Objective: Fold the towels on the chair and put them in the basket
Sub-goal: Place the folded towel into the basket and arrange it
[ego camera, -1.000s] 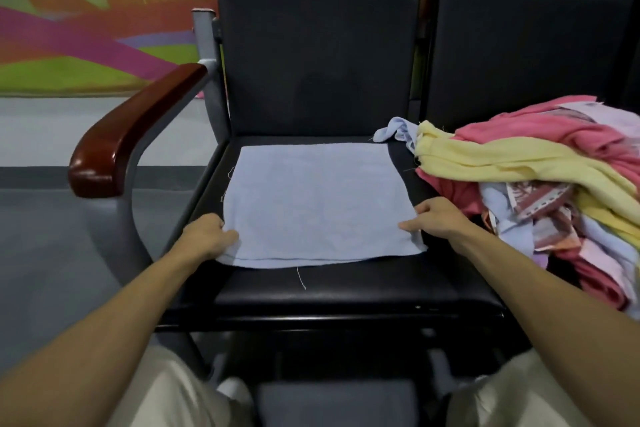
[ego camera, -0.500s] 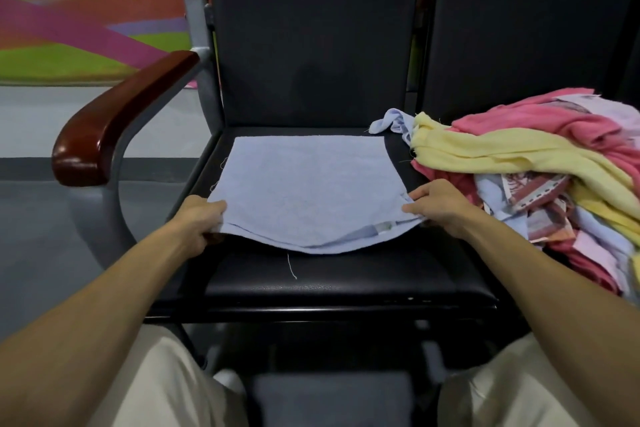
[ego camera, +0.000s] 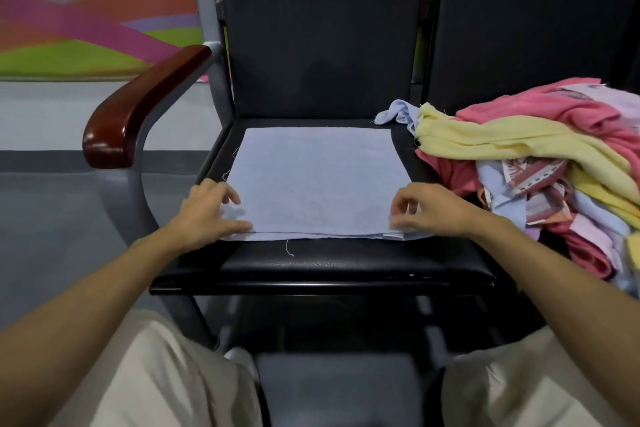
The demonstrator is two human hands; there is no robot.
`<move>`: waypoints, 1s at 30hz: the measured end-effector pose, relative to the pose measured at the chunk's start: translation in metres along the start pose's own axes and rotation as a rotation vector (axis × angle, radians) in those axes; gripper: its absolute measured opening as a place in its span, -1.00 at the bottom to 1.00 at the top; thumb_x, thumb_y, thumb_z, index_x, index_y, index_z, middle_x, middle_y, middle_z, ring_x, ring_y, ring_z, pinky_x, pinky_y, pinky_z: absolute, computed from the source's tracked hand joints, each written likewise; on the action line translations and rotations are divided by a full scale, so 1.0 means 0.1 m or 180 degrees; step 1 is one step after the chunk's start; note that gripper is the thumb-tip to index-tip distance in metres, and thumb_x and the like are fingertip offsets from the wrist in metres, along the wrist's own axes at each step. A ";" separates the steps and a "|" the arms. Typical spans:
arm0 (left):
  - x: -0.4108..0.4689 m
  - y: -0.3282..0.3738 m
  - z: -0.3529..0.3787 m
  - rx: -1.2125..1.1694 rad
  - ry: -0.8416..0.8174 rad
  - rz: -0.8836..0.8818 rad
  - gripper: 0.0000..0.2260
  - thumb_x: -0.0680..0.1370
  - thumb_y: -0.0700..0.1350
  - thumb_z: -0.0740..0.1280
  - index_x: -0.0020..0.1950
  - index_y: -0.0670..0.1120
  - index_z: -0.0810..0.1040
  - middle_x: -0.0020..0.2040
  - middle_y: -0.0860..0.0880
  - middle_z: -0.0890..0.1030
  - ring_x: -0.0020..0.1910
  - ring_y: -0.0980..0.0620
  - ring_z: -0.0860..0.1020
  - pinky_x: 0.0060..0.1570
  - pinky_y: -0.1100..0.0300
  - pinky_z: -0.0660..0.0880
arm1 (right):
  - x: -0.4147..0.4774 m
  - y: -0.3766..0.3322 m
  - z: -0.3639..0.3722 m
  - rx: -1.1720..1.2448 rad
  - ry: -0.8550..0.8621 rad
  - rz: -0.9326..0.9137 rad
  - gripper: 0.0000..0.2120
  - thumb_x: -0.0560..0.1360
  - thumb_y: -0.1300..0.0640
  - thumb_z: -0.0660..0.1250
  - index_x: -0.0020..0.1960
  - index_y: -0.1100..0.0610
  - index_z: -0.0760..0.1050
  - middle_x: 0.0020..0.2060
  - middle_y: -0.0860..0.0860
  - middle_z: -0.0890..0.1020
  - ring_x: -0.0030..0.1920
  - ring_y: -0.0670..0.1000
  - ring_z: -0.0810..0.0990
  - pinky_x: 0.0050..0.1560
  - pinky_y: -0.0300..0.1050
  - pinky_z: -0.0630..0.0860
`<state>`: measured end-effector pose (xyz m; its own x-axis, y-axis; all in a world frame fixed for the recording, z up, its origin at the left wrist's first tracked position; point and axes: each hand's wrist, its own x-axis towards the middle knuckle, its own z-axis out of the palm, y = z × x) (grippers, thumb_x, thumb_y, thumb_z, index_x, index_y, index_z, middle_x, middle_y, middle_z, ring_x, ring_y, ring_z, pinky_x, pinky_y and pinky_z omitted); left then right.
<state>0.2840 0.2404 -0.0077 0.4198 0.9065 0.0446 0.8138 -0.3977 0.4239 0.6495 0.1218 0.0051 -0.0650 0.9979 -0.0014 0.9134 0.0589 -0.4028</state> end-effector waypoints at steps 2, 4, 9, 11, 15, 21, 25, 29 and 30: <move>-0.05 -0.10 -0.03 0.0106 -0.0668 0.0217 -0.72 0.38 0.07 0.52 -0.03 0.13 0.48 0.02 0.08 0.38 0.09 0.04 0.33 0.15 0.13 0.37 | -0.01 0.03 0.04 -0.0046 -0.0485 -0.0086 -0.71 0.37 -0.06 0.53 -0.02 0.06 0.57 -0.08 -0.03 0.57 -0.06 -0.05 0.55 0.00 -0.20 0.47; -0.08 -0.20 -0.05 0.0041 -0.0827 0.0343 -0.75 0.42 -0.02 0.51 -0.06 0.18 0.47 0.01 0.11 0.40 0.08 0.03 0.36 0.13 0.18 0.36 | -0.02 0.08 0.05 -0.0083 -0.0562 -0.0100 -0.67 0.33 -0.01 0.57 0.01 0.04 0.55 -0.06 0.03 0.55 -0.04 -0.02 0.53 0.05 -0.13 0.47; 0.02 -0.20 0.00 0.0323 -0.0500 0.0691 -0.90 0.55 -0.07 0.37 -0.07 0.11 0.47 -0.05 0.16 0.44 0.04 0.07 0.37 0.04 0.22 0.33 | 0.02 0.12 -0.01 -0.0030 -0.0533 -0.0150 -0.74 0.37 0.02 0.55 -0.01 -0.03 0.54 -0.07 -0.05 0.57 -0.05 -0.05 0.54 0.04 -0.15 0.48; 0.07 -0.18 0.03 0.0321 -0.0362 0.0656 -0.93 0.60 -0.08 0.28 -0.08 0.05 0.46 -0.05 0.08 0.48 0.01 0.03 0.40 0.03 0.16 0.36 | 0.03 0.12 -0.01 0.0032 -0.0790 -0.0121 -0.62 0.33 -0.06 0.56 0.06 -0.02 0.52 -0.03 -0.06 0.51 -0.01 -0.09 0.50 0.08 -0.19 0.46; 0.19 -0.17 0.06 0.0095 0.0008 0.0403 -0.76 0.63 -0.25 0.05 -0.18 0.00 0.31 -0.17 -0.07 0.44 -0.19 -0.09 0.40 -0.19 0.03 0.40 | 0.08 0.15 0.01 -0.0105 -0.1044 -0.0137 -0.53 0.31 -0.06 0.57 0.09 -0.01 0.43 -0.02 -0.10 0.43 0.01 -0.11 0.43 0.06 -0.22 0.39; 0.27 0.10 0.09 -0.0482 -0.0140 0.0257 -0.80 0.67 -0.07 0.11 -0.12 -0.09 0.36 -0.16 -0.01 0.44 -0.16 0.02 0.41 -0.10 0.12 0.31 | 0.15 0.16 0.01 -0.0293 -0.0698 -0.0253 -0.95 0.57 0.07 0.31 -0.02 0.03 0.45 -0.06 0.00 0.52 -0.05 0.02 0.49 -0.02 -0.15 0.37; 0.26 0.07 0.03 -0.0290 -0.0195 0.0192 -0.79 0.62 -0.02 0.23 -0.06 -0.16 0.44 -0.12 -0.06 0.51 -0.10 -0.05 0.47 -0.15 0.13 0.29 | 0.14 0.12 0.03 -0.0131 -0.1079 -0.0059 -0.62 0.43 -0.15 0.44 0.10 0.00 0.38 0.04 -0.04 0.45 0.06 -0.04 0.43 0.10 -0.13 0.40; 0.28 0.10 0.01 -0.0666 0.0382 -0.0279 -0.66 0.63 0.00 0.21 -0.28 -0.15 0.36 -0.32 -0.05 0.44 -0.31 0.03 0.45 -0.28 0.19 0.32 | 0.15 0.07 0.10 -0.0423 -0.1067 -0.0059 -0.50 0.42 -0.15 0.45 0.18 0.07 0.31 0.05 -0.01 0.39 0.09 0.00 0.37 0.15 -0.08 0.36; 0.28 0.13 0.01 -0.0837 0.0449 -0.0438 -0.67 0.63 0.00 0.21 -0.27 -0.15 0.37 -0.32 -0.06 0.47 -0.30 0.05 0.50 -0.27 0.18 0.32 | 0.17 0.06 0.12 -0.0395 -0.0913 -0.0159 -0.63 0.48 -0.07 0.42 0.11 0.07 0.32 0.00 -0.01 0.41 0.05 0.01 0.39 0.09 -0.10 0.35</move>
<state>0.3073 0.2605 -0.0020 0.2381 0.9673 0.0879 0.7197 -0.2364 0.6528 0.6493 0.1383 -0.0080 -0.2056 0.9462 -0.2498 0.9471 0.1281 -0.2942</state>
